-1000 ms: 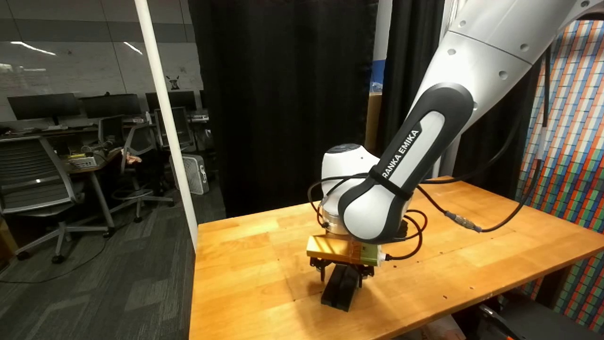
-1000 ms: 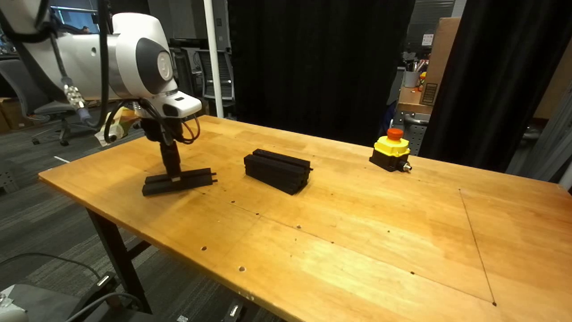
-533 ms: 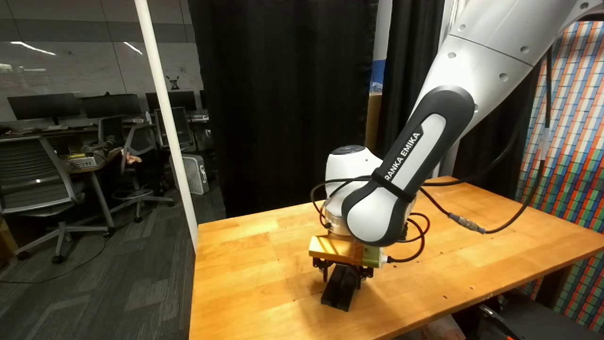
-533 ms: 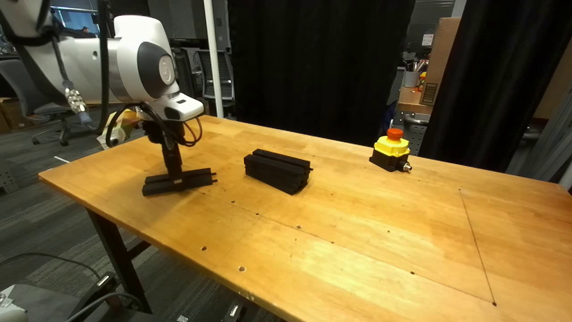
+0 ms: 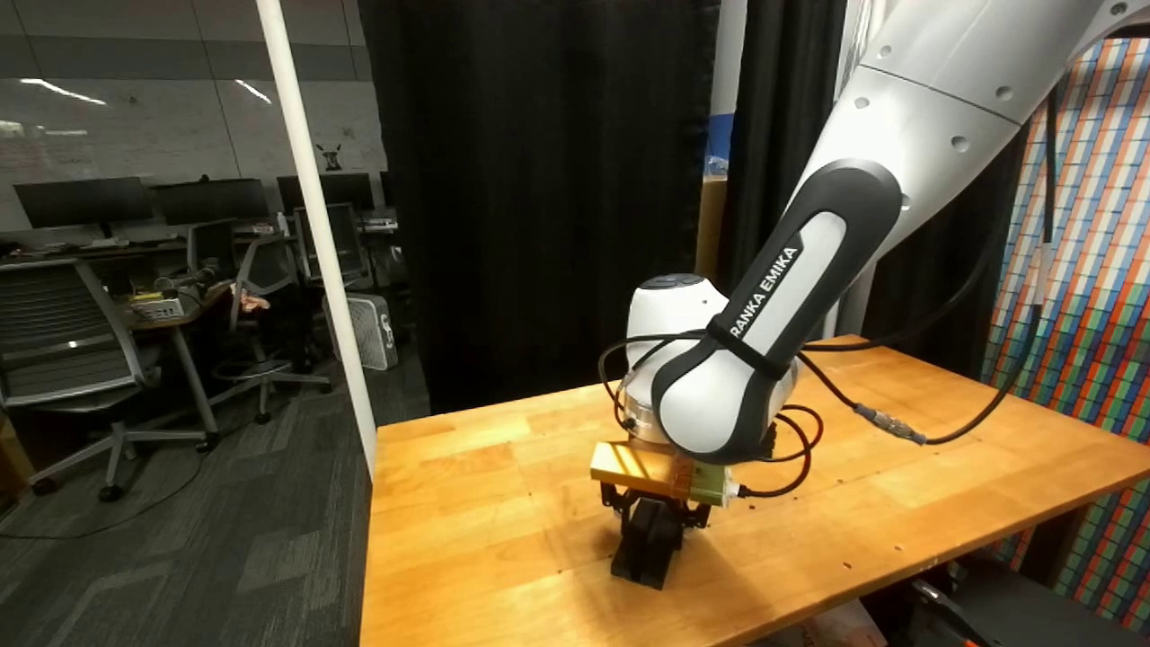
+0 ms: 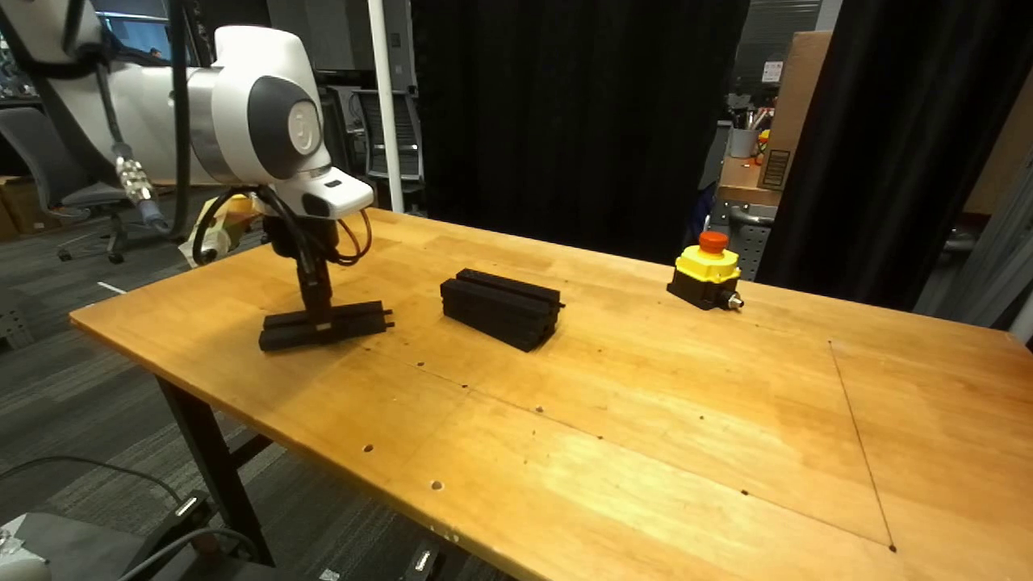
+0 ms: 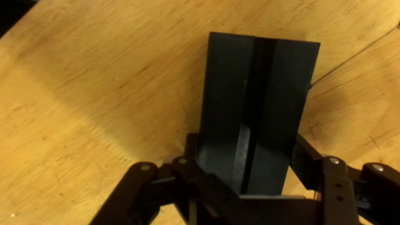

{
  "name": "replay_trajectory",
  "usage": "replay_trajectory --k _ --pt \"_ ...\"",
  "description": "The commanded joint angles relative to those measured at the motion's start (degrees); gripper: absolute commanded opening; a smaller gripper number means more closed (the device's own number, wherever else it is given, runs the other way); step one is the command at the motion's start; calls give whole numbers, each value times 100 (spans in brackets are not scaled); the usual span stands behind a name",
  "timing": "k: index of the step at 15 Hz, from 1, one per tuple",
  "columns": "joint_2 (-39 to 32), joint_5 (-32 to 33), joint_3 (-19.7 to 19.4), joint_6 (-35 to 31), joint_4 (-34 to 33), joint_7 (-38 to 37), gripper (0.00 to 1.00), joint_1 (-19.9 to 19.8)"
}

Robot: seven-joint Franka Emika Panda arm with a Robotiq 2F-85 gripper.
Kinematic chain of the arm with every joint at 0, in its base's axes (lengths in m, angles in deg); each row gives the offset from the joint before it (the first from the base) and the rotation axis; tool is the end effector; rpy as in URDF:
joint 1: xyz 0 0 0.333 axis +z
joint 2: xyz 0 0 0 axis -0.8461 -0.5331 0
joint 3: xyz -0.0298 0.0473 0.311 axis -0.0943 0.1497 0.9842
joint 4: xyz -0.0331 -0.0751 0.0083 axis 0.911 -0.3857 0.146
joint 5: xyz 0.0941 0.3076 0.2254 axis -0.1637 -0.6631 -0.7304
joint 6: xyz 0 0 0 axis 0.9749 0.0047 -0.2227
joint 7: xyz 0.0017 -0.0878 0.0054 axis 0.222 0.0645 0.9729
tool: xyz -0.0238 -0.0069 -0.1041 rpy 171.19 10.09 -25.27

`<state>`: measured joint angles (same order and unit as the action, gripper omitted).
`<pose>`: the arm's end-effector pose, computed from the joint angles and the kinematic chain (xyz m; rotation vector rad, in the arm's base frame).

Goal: Stack up the black objects.

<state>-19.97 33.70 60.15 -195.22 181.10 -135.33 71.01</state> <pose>0.4464 0.1461 0.2185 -2.8061 1.3291 -0.0650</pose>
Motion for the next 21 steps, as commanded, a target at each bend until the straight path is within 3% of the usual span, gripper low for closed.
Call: replay_trajectory --k 1,5,9,11,16,21 --pt "545 -480 166 59 192 448 47 -114" --pt "1049 -607 141 431 115 616 47 -167" --pt "1468 -54 -68 774 56 -433 47 -570" --pt "1545 -74 -134 697 37 -550 47 -827" --pt "1386 10 -291 568 -219 -1197 47 -1377" --pt "1245 68 -345 713 -432 -2052 47 -1564"
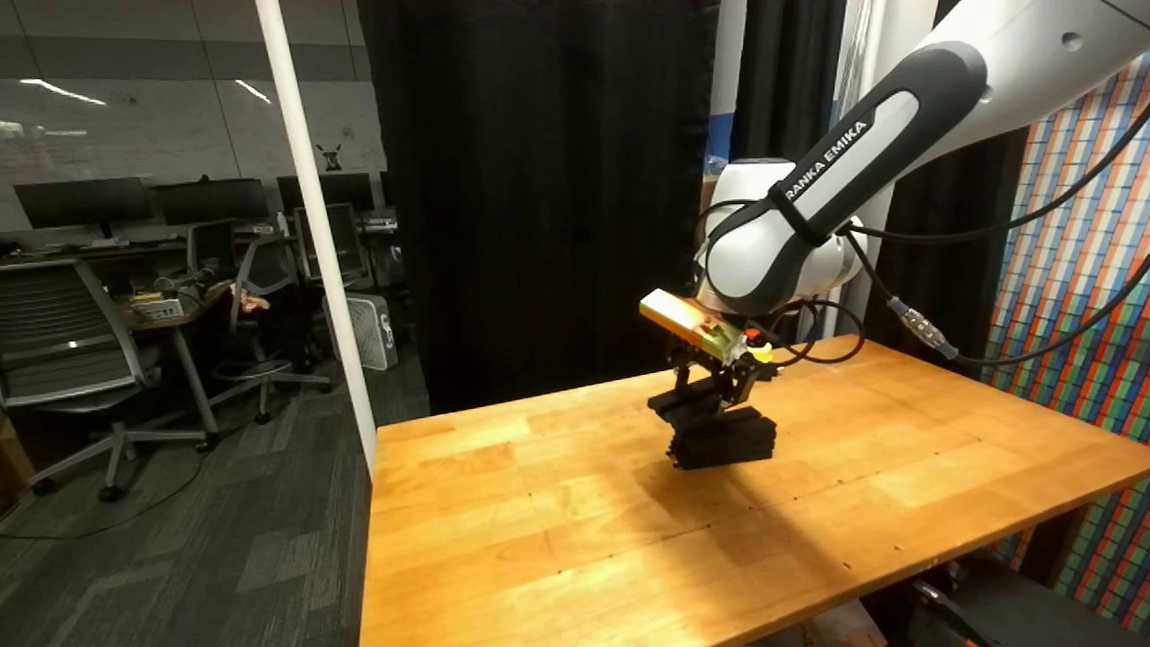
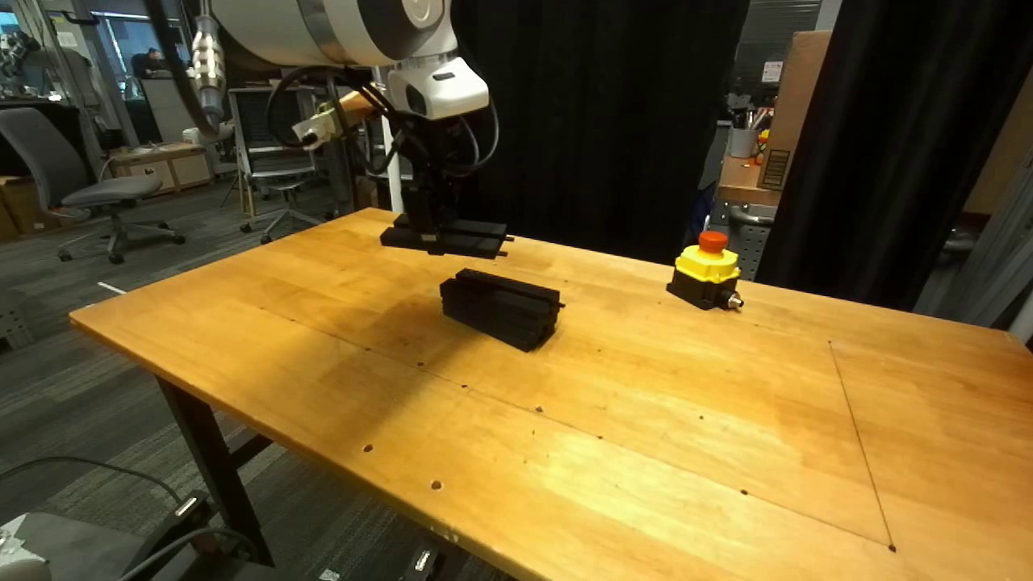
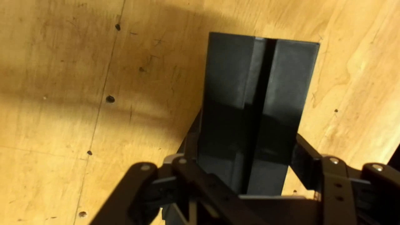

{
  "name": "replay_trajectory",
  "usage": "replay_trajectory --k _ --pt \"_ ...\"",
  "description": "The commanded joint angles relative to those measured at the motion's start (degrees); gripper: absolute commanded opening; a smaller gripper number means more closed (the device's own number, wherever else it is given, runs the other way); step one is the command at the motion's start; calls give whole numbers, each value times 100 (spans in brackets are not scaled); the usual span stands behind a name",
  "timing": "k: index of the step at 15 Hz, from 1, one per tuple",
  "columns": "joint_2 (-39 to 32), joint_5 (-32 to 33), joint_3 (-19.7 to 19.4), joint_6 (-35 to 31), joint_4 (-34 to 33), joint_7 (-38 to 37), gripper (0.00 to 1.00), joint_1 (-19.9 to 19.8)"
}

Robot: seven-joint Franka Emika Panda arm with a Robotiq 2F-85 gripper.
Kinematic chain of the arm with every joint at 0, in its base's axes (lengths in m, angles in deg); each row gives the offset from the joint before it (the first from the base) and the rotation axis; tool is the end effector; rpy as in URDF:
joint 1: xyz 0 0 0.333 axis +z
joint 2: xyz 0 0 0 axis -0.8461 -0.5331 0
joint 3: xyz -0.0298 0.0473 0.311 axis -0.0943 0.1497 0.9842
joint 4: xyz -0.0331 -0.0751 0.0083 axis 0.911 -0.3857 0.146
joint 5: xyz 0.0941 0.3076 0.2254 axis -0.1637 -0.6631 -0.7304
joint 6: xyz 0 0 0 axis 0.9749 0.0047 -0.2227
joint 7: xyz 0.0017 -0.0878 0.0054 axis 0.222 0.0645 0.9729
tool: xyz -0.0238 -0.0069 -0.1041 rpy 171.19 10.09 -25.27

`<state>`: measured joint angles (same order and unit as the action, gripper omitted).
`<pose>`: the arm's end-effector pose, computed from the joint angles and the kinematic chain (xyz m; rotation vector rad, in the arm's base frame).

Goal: Stack up the black objects.

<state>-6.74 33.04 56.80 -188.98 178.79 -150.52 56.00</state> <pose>0.4876 -0.0041 0.3336 -2.2119 2.0231 -0.2585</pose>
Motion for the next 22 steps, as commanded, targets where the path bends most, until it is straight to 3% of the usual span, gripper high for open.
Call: replay_trajectory --k 1,7,22 --pt "-142 87 -28 120 -248 -592 47 -71" --pt "-408 -337 -222 7 -258 -348 47 -83" --pt "-964 -543 -665 132 -692 45 47 -230"
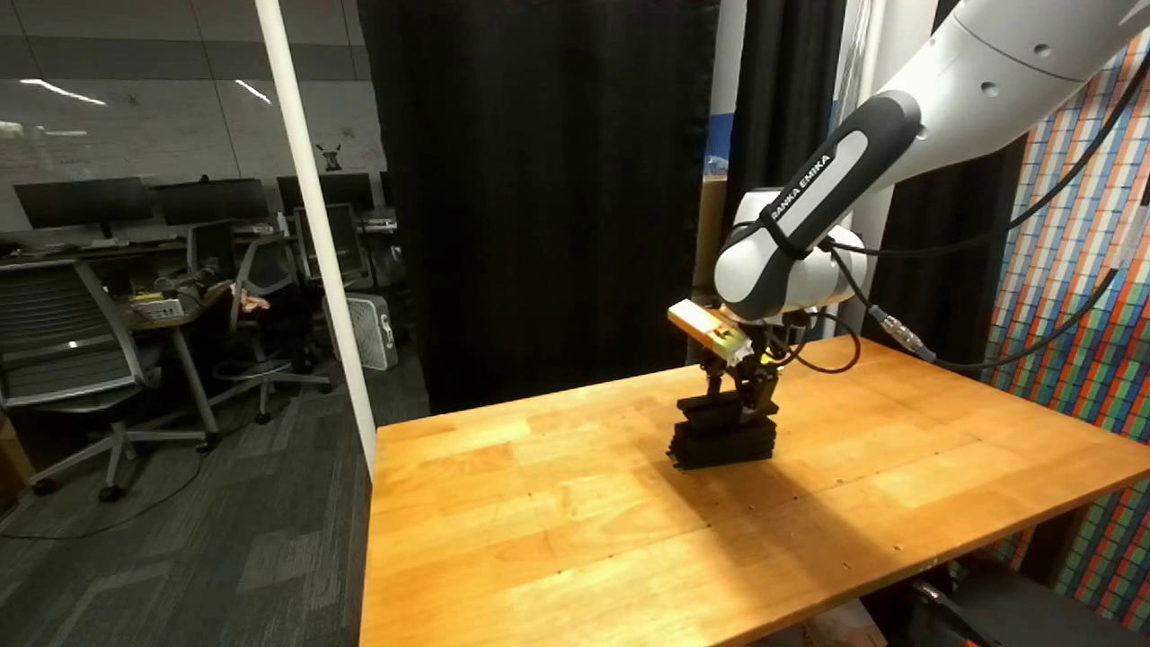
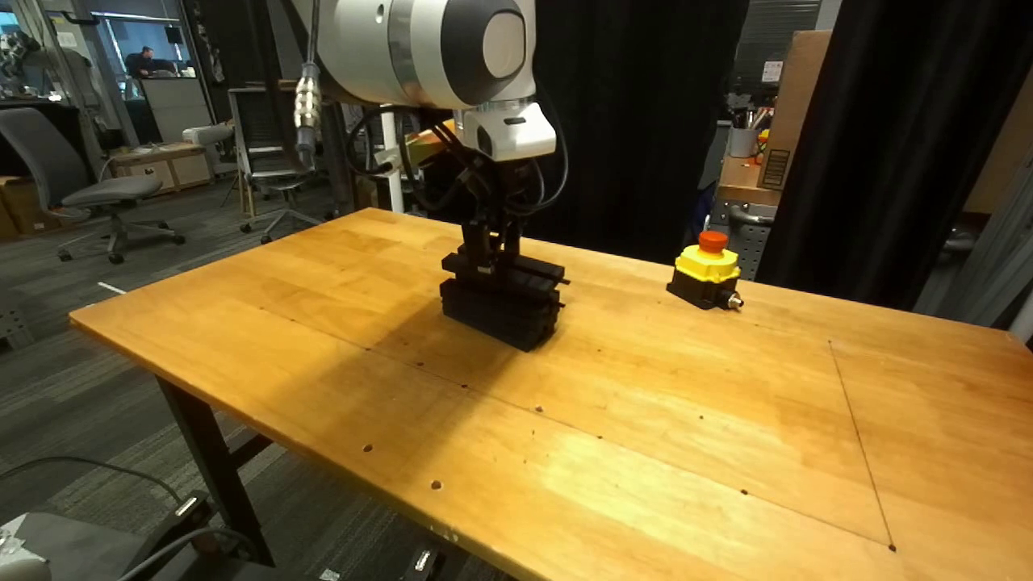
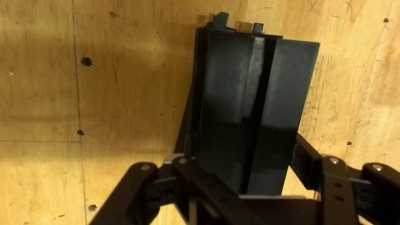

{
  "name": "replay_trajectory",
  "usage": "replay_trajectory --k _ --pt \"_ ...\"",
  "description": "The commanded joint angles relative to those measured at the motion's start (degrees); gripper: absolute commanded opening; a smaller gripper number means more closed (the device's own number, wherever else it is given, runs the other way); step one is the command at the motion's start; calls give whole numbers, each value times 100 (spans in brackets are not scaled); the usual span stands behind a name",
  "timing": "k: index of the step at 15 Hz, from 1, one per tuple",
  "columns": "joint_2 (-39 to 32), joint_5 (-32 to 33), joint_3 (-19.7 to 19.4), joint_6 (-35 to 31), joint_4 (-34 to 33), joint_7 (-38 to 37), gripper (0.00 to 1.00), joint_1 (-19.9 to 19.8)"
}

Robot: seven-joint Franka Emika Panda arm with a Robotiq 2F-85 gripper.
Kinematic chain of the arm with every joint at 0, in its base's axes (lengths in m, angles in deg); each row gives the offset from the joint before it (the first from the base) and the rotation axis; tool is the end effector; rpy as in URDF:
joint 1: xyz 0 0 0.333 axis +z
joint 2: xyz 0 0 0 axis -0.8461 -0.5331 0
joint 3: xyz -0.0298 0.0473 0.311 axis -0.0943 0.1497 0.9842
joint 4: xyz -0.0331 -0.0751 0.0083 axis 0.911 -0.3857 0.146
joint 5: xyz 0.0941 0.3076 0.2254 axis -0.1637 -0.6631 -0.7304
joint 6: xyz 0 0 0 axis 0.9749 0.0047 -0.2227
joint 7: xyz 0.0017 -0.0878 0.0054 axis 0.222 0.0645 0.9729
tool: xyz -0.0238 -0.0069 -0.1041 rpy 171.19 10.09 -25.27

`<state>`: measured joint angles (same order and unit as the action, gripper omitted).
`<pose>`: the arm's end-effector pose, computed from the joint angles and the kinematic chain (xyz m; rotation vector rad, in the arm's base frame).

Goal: Stack up the black objects.

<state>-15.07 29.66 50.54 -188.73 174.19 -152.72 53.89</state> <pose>0.5049 -0.0802 0.2939 -1.9876 2.2957 -0.1646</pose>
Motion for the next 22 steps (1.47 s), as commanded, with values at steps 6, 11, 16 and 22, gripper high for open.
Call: replay_trajectory --k 6,11,16,22 --pt "-308 -412 -75 89 -318 485 47 -32" --pt "-366 -526 -97 117 -348 623 47 -29" --pt "-329 -569 -88 290 -366 731 47 -13" --pt "-353 -590 -86 536 -453 827 47 -19"
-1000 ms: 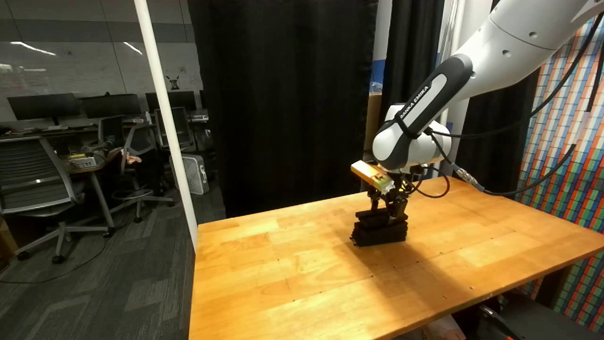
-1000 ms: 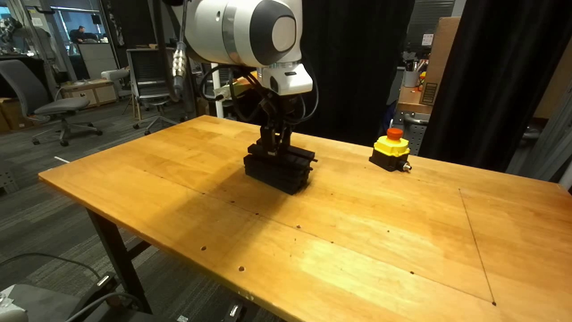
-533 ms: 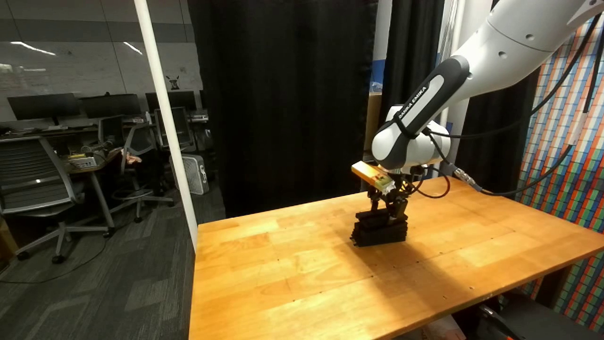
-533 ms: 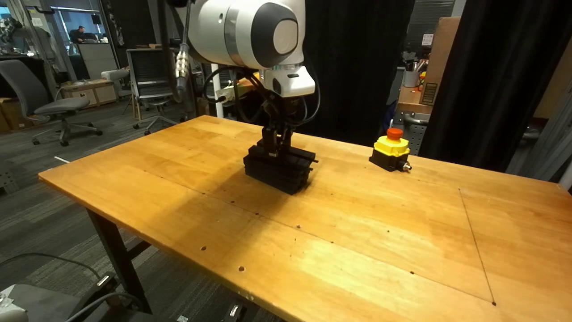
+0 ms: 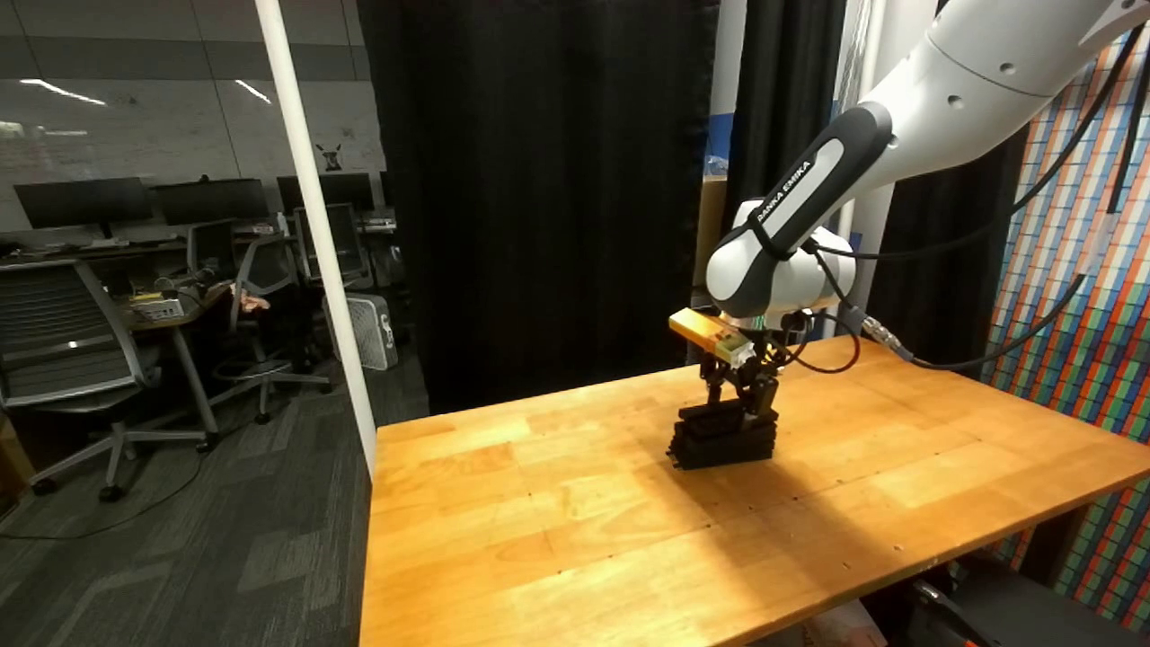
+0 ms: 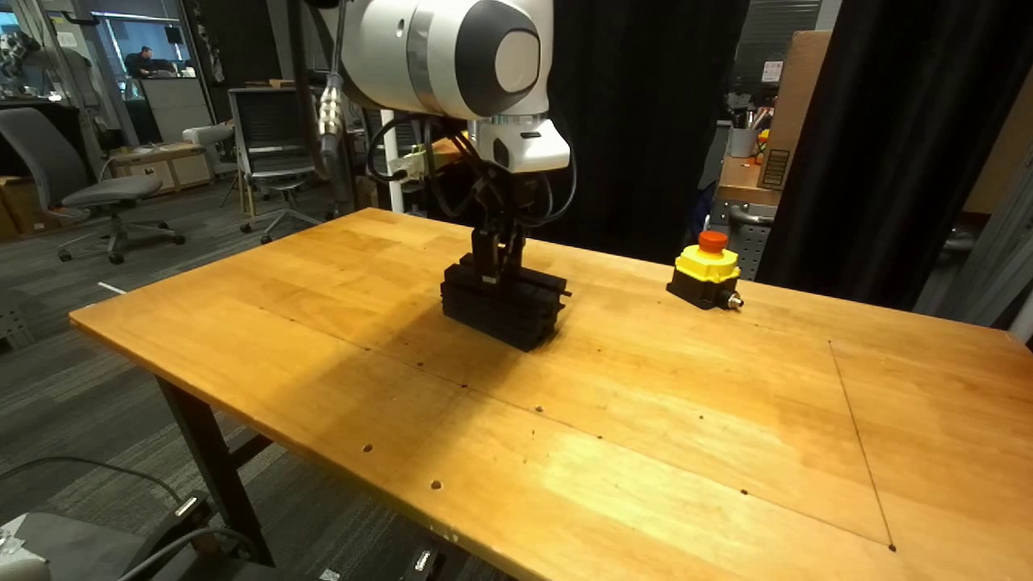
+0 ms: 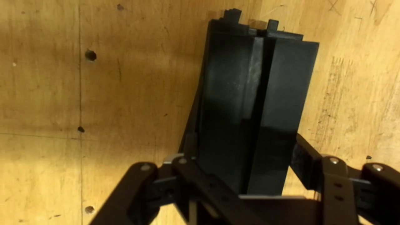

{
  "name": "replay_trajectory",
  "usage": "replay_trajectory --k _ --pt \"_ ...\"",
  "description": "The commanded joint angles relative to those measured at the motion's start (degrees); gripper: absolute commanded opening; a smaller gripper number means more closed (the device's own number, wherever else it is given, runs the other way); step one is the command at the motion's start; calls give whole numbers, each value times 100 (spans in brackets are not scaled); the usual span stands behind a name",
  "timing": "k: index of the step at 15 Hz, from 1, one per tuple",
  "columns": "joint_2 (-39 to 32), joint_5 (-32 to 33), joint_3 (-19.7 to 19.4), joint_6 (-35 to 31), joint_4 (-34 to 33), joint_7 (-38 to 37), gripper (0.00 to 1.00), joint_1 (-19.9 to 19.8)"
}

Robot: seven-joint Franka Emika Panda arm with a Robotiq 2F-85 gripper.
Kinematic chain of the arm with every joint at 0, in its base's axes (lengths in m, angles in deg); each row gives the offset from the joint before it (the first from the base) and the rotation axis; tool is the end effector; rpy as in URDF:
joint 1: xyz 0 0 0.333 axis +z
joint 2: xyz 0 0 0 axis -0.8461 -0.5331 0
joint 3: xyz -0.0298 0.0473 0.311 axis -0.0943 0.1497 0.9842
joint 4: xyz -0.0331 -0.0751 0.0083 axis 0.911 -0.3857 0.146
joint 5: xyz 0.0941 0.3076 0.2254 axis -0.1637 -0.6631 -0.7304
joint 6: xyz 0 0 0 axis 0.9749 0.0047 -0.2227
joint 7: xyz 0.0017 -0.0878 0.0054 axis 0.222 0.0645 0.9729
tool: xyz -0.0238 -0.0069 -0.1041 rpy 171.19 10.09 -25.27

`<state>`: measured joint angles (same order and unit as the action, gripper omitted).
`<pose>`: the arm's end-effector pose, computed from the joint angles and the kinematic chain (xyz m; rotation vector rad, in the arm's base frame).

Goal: Stack up the black objects.

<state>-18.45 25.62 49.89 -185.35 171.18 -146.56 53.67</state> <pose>0.5133 -0.0906 0.2786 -2.0421 2.2755 -0.0639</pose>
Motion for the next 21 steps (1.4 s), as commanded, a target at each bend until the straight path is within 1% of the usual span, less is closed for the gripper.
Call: replay_trajectory --k 1,2,3,4,5,8,10,11,12,14,15,18,21 --pt "-18 -200 -21 230 -164 238 47 -4" --pt "-27 -229 -12 255 -174 292 48 -10" --pt "-29 -231 -10 290 -187 328 93 -9" --pt "-29 -223 -11 314 -194 331 94 0" --pt "-31 -221 -11 333 -202 340 100 5" --pt "-17 -188 -14 330 -198 310 100 29" --pt "114 -200 -2 300 -105 443 100 22" --pt "315 -187 9 505 -47 706 100 -4" --pt "535 -235 60 741 6 1257 100 -44" --pt "1055 36 11 1076 192 1710 100 -13" --pt "1317 56 11 1299 257 2006 100 -21" --pt "2217 167 39 2217 419 2838 100 -52" --pt "3218 116 159 3367 628 3572 100 -26"
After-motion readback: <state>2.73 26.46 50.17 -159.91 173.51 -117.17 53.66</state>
